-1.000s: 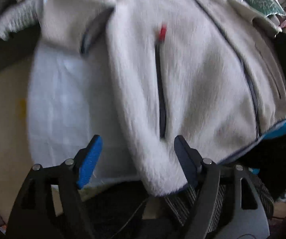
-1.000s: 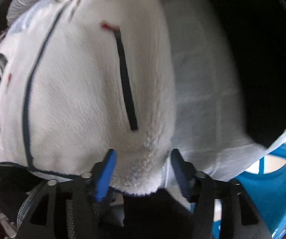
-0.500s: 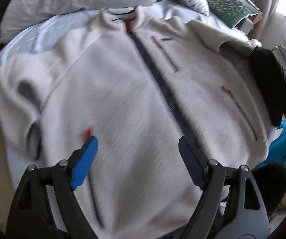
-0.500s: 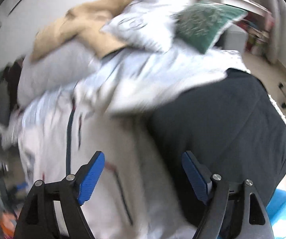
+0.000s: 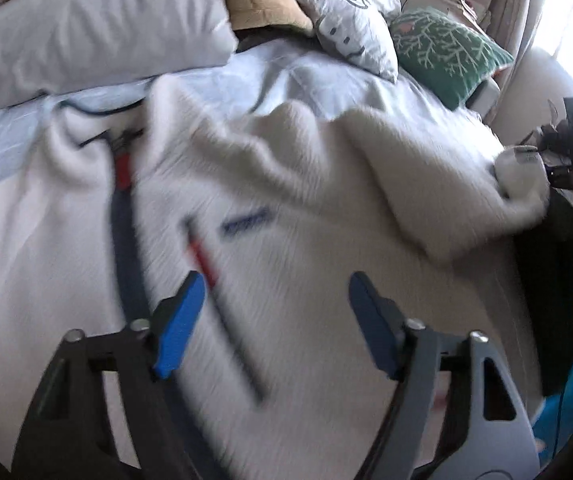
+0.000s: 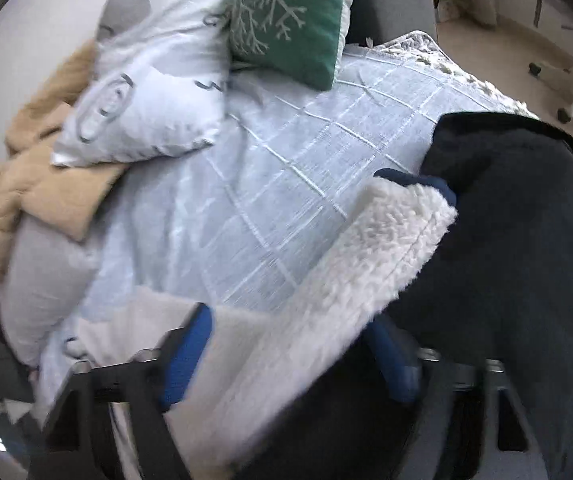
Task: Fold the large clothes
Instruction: 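Grasp the sleeve cuff with the right tool and lift it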
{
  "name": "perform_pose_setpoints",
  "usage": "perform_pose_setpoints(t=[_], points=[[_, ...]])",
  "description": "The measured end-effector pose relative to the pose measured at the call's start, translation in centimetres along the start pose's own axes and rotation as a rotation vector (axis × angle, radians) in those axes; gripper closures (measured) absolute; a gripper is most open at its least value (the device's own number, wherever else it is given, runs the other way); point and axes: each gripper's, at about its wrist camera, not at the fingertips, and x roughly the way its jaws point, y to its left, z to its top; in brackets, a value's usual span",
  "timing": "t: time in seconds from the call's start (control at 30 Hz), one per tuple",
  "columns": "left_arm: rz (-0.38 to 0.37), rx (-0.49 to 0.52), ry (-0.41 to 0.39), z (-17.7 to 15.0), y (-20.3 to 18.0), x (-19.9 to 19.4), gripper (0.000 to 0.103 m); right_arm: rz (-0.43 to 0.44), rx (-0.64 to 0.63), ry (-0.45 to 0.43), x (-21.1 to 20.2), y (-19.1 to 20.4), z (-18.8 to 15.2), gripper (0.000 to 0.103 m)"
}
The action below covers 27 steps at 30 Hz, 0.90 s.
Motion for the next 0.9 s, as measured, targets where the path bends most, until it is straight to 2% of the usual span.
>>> perform_pose_setpoints(t=[0.03,0.07,0.1,0.13,0.23,0.3,0.33,0.4,0.43,0.5,0.53,0.63,0.67,0.73,0.8,0.83,0.9], points=[[-0.010,-0.007,-0.009,0.7,-0.4,1.1,0.048,-0.004,-0.013,0.000,0.1,0.2,0.2,0.092],[-0.013,-0.023,-0.024,1.5,-0.8,2.5,0.055,-0.024,-0.062,-0.057,-1.0,1.0,0.5,0.093],[-0.014,-0.037,-0.033,2.0,-0.9,3.3,0.066,-0.045,-0.116,-0.120,-2.3,1.5,0.6,0.093],[-0.019,-0.067,-0.054,2.7,-0.8,4.4,0.074,-0.076,-0.181,-0.221,-4.6,2.1,0.9,0.094],[-0.056,-0.137,-0.124,3.8,-0.3,6.6,0.087,-0.192,-0.242,-0.482,-10.6,1.6,1.9,0.094],[-0.073,-0.158,-0.163,4.9,0.1,8.5,0.089,-0.288,-0.229,-0.600,-13.2,0.1,2.7,0.094],[-0.071,-0.165,-0.164,5.2,0.3,10.1,0.089,-0.299,-0.216,-0.618,-13.7,-0.9,3.1,0.095],[-0.078,-0.194,-0.092,5.7,1.0,13.5,0.091,-0.330,-0.192,-0.618,-13.3,-2.3,3.7,0.095],[-0.093,-0.244,-0.068,6.0,1.6,14.5,0.093,-0.325,-0.202,-0.589,-12.1,-3.1,4.0,0.095],[-0.100,-0.291,-0.058,7.2,2.0,14.2,0.094,-0.388,-0.217,-0.562,-9.8,-3.7,4.0,0.095],[-0.109,-0.304,-0.059,7.7,1.9,13.5,0.093,-0.383,-0.215,-0.557,-8.9,-4.0,4.1,0.095],[-0.296,-0.340,-0.179,6.9,1.5,9.6,0.093,-0.336,-0.191,-0.572,-8.4,-5.2,4.0,0.095],[-0.330,-0.332,-0.183,6.3,0.9,9.3,0.093,-0.320,-0.190,-0.581,-8.6,-5.3,4.1,0.095],[-0.414,-0.285,-0.139,4.7,-1.5,9.9,0.093,-0.299,-0.191,-0.594,-9.4,-5.3,3.6,0.094],[-0.447,-0.228,-0.094,3.5,-4.1,10.8,0.093,-0.284,-0.199,-0.608,-10.4,-4.5,3.4,0.094],[-0.447,-0.196,-0.079,3.0,-5.3,11.4,0.093,-0.276,-0.209,-0.620,-11.1,-3.7,3.2,0.094],[-0.351,-0.109,-0.088,2.0,-7.9,12.0,0.093,-0.245,-0.248,-0.647,-12.8,-1.3,2.7,0.094]])
